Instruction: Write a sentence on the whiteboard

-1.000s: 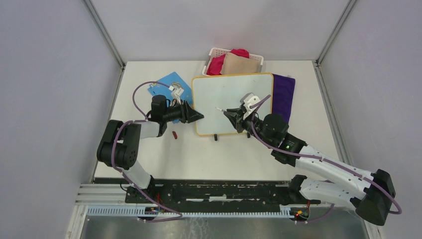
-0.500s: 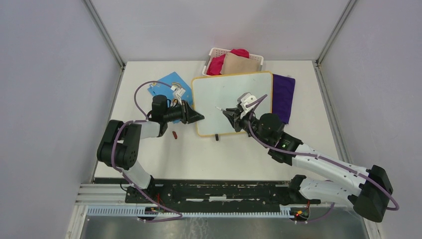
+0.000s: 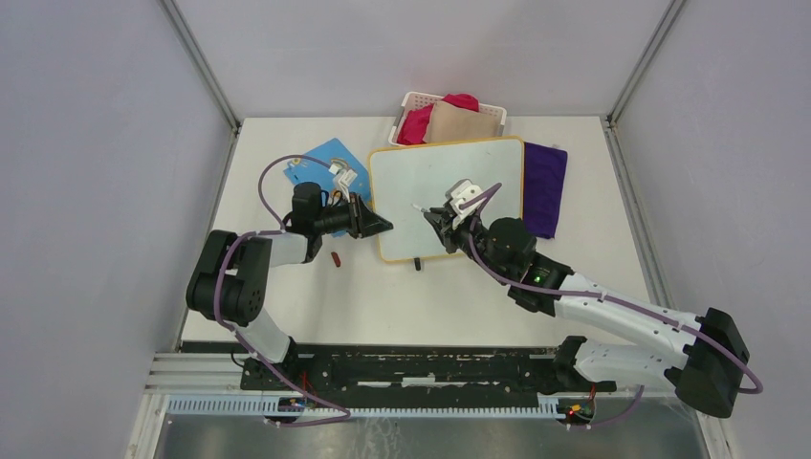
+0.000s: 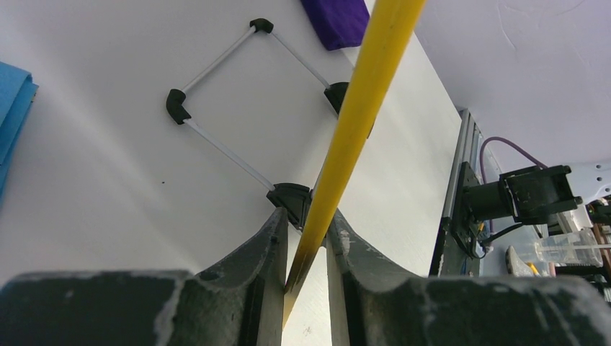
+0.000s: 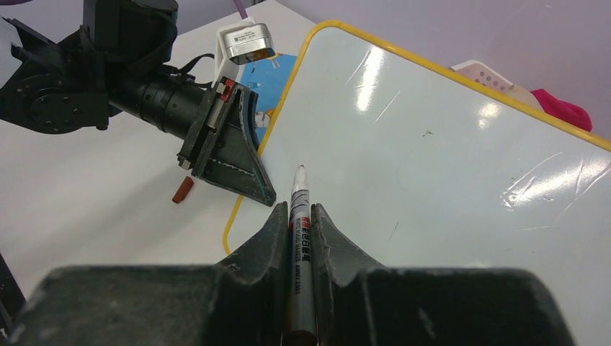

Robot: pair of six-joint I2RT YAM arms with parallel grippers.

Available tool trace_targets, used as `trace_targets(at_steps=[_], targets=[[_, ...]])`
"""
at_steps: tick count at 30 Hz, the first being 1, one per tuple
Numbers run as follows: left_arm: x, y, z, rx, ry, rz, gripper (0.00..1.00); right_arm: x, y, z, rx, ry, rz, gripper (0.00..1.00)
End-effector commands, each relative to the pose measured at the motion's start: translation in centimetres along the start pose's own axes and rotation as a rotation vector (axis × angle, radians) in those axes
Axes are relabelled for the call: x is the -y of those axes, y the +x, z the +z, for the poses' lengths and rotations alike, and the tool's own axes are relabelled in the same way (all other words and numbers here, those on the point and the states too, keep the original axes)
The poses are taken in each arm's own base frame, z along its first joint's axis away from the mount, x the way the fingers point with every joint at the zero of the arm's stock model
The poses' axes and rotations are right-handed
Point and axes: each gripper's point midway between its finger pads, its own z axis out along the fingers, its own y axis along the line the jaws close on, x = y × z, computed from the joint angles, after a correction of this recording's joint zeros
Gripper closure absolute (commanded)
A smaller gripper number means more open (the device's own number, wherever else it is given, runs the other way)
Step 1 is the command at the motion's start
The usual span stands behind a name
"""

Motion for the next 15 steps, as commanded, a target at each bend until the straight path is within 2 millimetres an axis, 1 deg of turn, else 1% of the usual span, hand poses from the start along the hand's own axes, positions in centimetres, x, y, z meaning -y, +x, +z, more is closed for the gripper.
trace_targets(at_steps=[1, 3, 5, 12, 15], targets=[[0.26, -1.91, -0.01, 0.035, -0.008, 0.082, 0.82, 0.56, -3.03, 0.01, 0.085, 0.031, -0.002, 1.00], [0.39, -1.97, 0.03, 0.033, -0.001, 0.077, 0.70, 0.59, -2.91, -0.06, 0.082, 0.032, -0.004, 1.00], [0.54, -2.03, 0.07, 0.032, 0.005, 0.076, 0.63, 0.60, -2.97, -0.09, 0.084, 0.032, -0.005, 1.00], [0.78, -2.08, 0.16, 0.033, 0.017, 0.070, 0.56, 0.48, -3.08, 0.19, 0.083, 0.027, -0.006, 1.00], [0.98, -2.12, 0.17, 0.035, 0.025, 0.072, 0.56, 0.35, -3.06, 0.34, 0.082, 0.022, -0.005, 1.00]])
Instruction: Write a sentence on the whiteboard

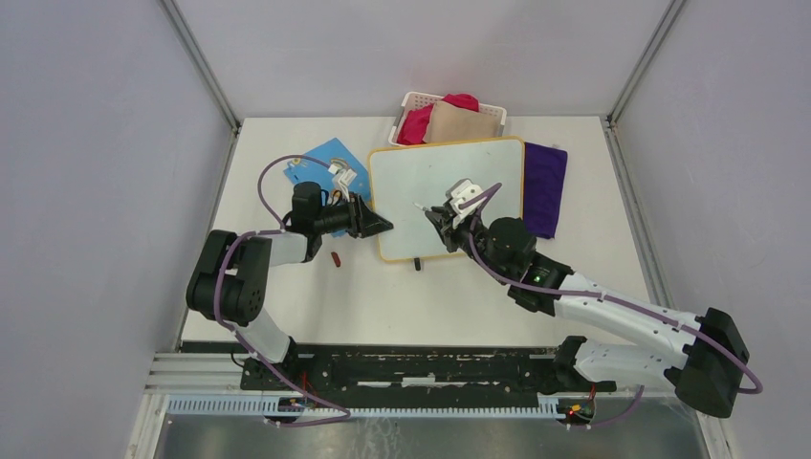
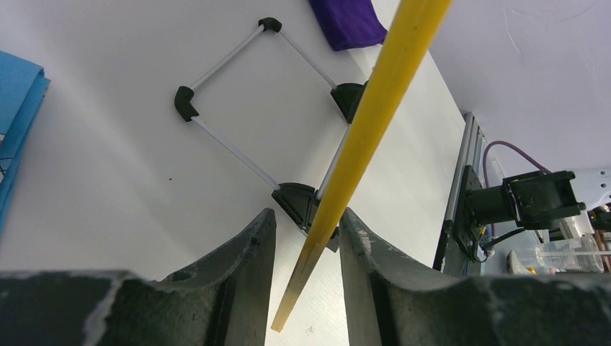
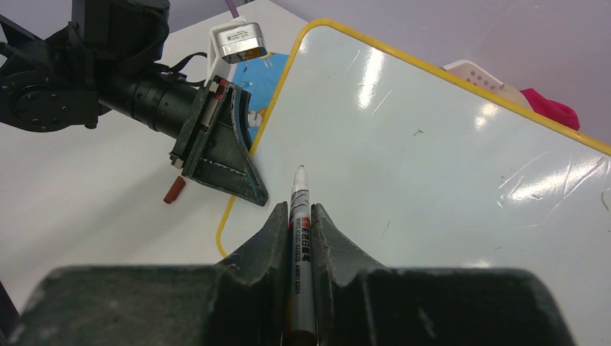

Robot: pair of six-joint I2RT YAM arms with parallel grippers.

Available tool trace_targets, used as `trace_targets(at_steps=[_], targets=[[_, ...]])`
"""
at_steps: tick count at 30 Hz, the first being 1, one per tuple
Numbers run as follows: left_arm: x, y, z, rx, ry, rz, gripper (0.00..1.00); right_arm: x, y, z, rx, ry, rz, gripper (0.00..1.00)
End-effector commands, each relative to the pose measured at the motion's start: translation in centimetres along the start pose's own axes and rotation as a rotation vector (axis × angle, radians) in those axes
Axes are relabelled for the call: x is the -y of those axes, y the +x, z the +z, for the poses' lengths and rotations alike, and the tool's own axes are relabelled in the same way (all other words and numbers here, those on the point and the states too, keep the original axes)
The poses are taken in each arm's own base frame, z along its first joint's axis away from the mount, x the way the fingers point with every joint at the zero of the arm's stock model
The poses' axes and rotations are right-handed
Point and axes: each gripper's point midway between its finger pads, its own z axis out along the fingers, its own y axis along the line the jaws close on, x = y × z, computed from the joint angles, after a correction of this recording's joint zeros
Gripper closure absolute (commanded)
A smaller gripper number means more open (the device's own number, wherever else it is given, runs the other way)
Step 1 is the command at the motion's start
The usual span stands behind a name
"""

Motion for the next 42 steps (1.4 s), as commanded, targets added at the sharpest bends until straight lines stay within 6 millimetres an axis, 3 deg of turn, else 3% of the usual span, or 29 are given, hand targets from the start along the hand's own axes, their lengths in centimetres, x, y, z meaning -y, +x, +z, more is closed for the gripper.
trace_targets(at_steps=[1, 11, 23, 34, 42], targets=[[1.1, -2.1, 0.2, 0.039, 0.031, 0.081, 0.57, 0.0, -3.1, 0.4, 0.085, 0.004, 0.013, 1.00], [0.5, -1.3, 0.3, 0.024, 0.024, 0.073, 0.82, -0.1, -3.2, 1.0, 0.084, 0.007, 0.015, 1.00], [0.3, -1.0, 0.2, 0.008, 0.017, 0.084, 0.98, 0.7, -3.0, 1.3, 0.086, 0.063, 0.029, 1.00], [0.4, -0.2, 0.1, -0.025, 0.042, 0.113, 0.98, 2.2, -1.2, 1.2, 0.043, 0.145, -0.010, 1.00], [0.1, 0.0, 0.1, -0.029, 0.027, 0.115, 0.98, 2.8, -2.2, 3.1, 0.062, 0.212, 0.005, 1.00]])
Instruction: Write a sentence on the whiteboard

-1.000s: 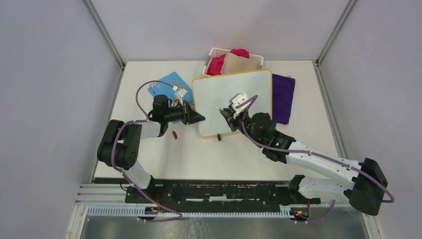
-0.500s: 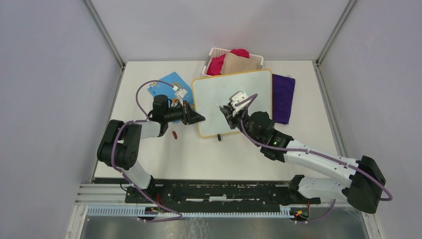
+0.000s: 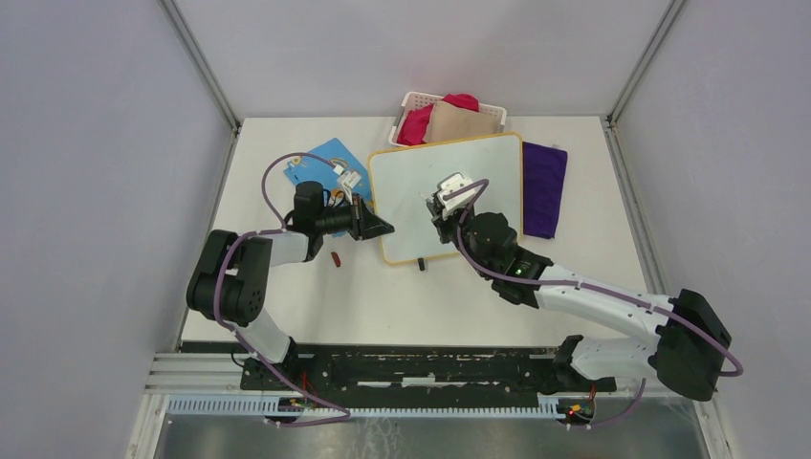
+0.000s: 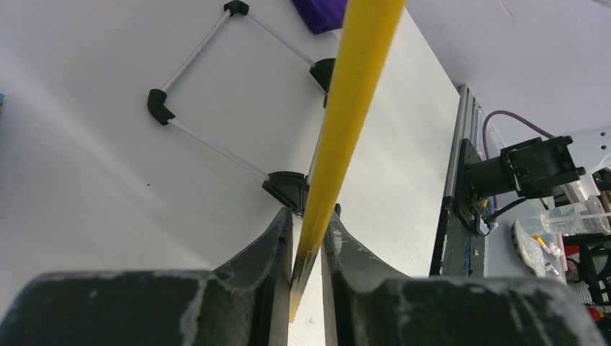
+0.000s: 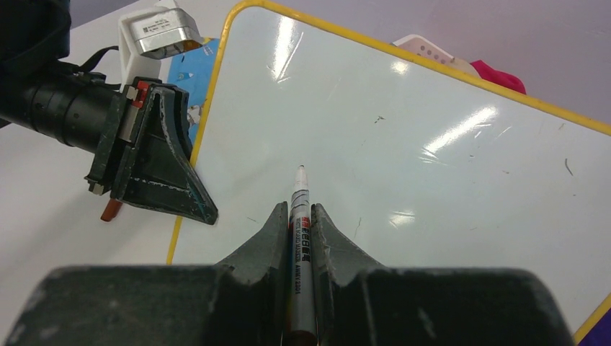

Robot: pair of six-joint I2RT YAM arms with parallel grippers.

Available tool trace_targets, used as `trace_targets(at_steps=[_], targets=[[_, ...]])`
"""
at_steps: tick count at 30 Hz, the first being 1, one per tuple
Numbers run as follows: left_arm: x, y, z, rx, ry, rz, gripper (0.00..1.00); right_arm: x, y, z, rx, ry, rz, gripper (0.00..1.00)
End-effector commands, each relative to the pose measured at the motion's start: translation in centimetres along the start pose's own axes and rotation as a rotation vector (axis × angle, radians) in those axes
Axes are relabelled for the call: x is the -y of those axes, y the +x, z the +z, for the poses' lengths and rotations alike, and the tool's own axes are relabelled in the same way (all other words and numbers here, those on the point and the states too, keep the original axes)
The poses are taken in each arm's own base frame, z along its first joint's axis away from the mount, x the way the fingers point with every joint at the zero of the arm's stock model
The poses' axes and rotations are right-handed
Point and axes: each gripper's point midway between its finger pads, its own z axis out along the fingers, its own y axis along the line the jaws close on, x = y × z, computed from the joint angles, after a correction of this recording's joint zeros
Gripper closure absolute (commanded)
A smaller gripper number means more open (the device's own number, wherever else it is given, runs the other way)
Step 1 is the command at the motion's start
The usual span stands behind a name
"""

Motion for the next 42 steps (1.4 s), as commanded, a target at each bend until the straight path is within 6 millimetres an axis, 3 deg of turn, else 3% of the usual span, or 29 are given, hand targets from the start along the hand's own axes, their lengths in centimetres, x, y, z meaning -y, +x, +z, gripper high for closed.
trace_targets(at_steps=[1, 18, 42], targets=[[-0.7, -0.5, 0.0, 0.002, -0.028, 0.048, 0.98, 0.8, -4.1, 1.2, 0.099, 0.071, 0.045, 1.00], [-0.7, -0.7, -0.1, 0.005, -0.035, 0.060, 0.98, 1.2, -4.8, 3.6, 0.105, 0.152, 0.062, 1.00], [-0.5, -0.8, -0.1, 0.007, -0.033, 0.070, 0.98, 1.3, -3.4, 6.2, 0.034, 0.189, 0.043, 1.00]])
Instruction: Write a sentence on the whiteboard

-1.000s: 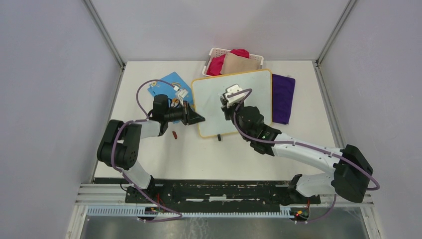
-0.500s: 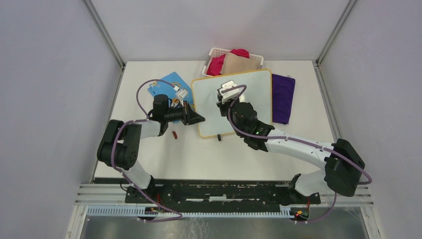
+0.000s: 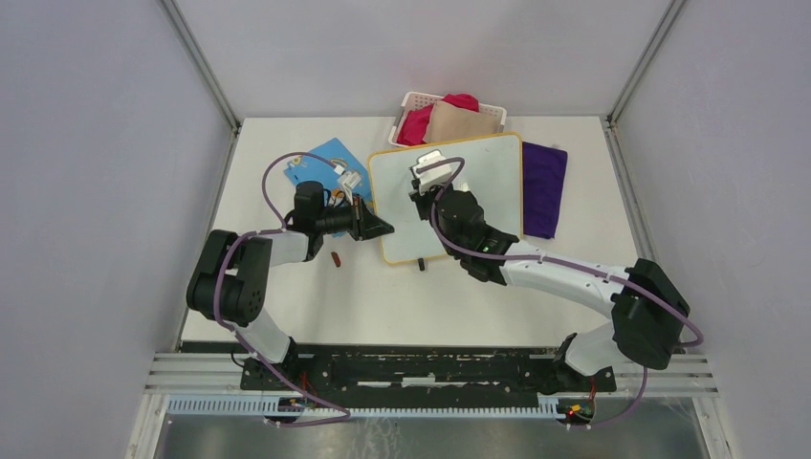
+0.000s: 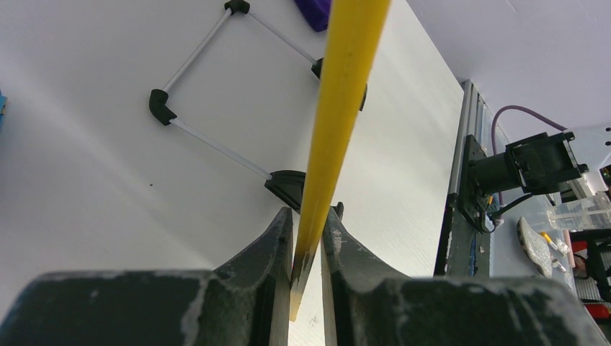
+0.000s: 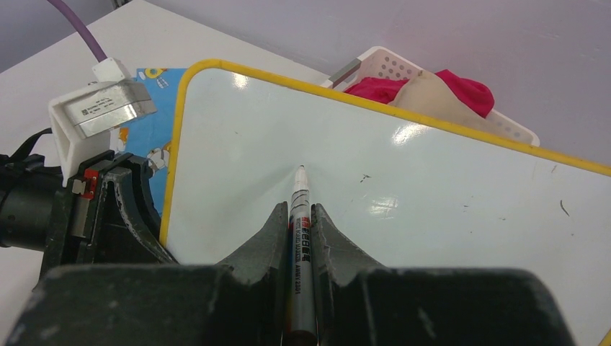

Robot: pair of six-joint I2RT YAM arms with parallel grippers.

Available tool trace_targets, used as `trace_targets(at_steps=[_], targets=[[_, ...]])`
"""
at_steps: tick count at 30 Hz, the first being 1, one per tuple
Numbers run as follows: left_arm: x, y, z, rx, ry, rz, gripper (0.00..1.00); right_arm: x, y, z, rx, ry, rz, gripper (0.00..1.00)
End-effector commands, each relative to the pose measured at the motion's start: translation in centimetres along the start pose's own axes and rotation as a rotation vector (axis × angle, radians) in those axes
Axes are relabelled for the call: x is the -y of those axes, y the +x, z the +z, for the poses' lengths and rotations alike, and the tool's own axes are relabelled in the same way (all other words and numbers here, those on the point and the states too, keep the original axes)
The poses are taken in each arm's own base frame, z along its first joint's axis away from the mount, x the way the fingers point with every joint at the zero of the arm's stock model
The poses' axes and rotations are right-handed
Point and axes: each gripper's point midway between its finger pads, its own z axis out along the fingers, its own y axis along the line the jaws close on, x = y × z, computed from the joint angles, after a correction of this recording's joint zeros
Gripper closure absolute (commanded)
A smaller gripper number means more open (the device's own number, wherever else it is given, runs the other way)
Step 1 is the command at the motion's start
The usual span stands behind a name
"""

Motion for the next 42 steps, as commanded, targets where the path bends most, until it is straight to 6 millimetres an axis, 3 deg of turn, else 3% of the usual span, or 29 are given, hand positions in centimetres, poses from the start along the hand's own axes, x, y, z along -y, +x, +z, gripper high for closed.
trace_targets(at_steps=[1, 18, 29, 42], targets=[[-0.4, -0.9, -0.1, 0.015, -0.032, 0.056, 0.98, 0.4, -2.3, 0.7, 0.041, 0.023, 0.041, 1.00], [-0.2, -0.9, -0.1, 0.012, -0.026, 0.064, 0.98, 0.1, -1.4, 1.9, 0.012, 0.020, 0.030, 1.00], [-0.2, -0.8, -0.1, 0.007, -0.030, 0.068, 0.98, -1.7, -1.1, 2.5, -0.005, -0.062, 0.021, 1.00], [-0.3, -0.8, -0.1, 0.003, -0.040, 0.070, 0.98, -1.0, 1.2, 1.1, -0.060, -0.053, 0.000, 1.00]])
